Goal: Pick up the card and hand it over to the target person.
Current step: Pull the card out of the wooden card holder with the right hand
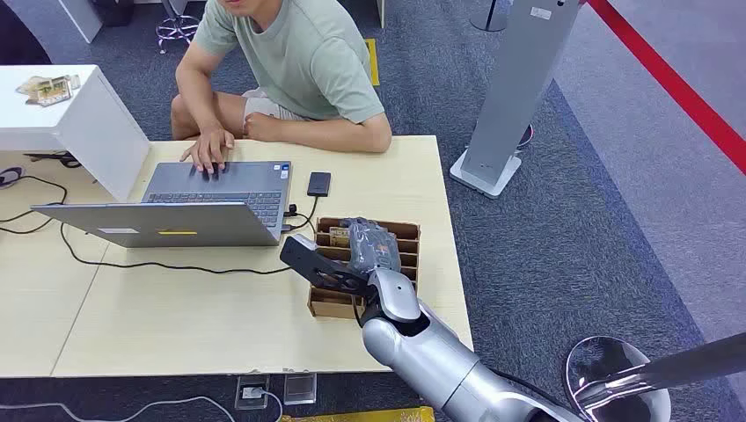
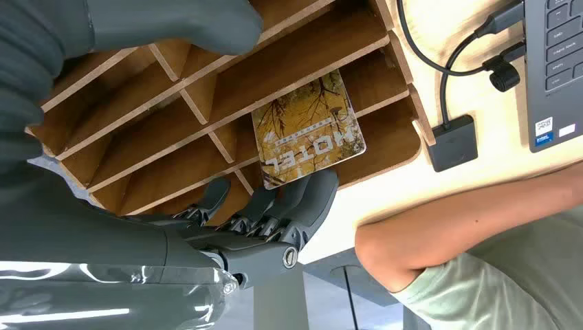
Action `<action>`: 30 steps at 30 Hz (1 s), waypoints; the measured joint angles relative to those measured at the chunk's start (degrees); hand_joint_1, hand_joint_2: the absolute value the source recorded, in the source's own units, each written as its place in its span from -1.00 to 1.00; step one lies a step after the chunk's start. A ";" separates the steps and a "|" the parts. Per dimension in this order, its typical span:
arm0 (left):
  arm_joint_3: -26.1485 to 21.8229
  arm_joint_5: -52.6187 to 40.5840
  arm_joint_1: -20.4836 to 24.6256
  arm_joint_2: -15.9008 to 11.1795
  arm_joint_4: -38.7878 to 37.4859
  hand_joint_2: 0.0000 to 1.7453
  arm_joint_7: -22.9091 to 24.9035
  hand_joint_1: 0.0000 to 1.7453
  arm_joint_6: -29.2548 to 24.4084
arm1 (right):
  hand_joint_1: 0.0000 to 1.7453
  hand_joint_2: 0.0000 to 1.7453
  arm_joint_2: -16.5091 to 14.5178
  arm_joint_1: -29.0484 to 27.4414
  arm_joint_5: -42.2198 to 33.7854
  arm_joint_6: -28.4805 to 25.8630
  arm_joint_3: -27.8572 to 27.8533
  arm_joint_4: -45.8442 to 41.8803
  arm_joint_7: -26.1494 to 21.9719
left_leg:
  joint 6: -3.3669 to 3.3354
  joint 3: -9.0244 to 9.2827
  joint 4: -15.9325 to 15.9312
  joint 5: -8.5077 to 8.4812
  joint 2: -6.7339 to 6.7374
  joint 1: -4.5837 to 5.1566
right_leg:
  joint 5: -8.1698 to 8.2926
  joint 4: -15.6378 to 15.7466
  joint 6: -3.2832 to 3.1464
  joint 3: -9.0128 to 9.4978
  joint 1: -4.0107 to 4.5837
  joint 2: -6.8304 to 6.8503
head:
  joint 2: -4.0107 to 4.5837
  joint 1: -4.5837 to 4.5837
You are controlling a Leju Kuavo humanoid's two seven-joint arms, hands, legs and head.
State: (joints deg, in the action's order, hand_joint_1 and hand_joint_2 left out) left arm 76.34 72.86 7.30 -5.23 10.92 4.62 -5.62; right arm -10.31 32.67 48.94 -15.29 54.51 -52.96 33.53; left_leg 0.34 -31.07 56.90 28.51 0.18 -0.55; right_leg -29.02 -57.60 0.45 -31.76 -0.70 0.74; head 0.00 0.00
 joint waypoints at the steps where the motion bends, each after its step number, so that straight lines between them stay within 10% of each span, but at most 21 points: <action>1: 0.00 0.00 0.00 0.01 0.00 1.00 0.01 -1.00 -0.01 | -0.35 1.00 -0.01 -0.01 0.01 0.00 0.00 0.00 0.01 | 0.00 0.00 0.00 0.00 0.00 0.00 | 0.00 0.00 0.00 0.00 0.00 0.00 | 0.00 0.00; 30: 0.33 -0.38 0.01 0.25 0.01 1.00 0.04 -1.00 0.12 | -0.39 1.00 0.97 0.11 3.47 1.90 0.60 -3.61 3.00 | 0.00 -0.07 0.10 0.06 -0.01 0.04 | -0.07 -0.11 0.02 -0.06 -0.04 0.05 | 0.00 0.00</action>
State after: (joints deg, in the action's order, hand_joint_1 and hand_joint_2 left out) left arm 76.67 72.48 7.31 -4.98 10.94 4.67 -5.50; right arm -9.33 32.78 52.41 -13.39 55.11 -56.57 36.53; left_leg 0.33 -31.14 57.00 28.57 0.17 -0.51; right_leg -29.09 -57.72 0.47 -31.82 -0.74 0.79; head 0.00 0.00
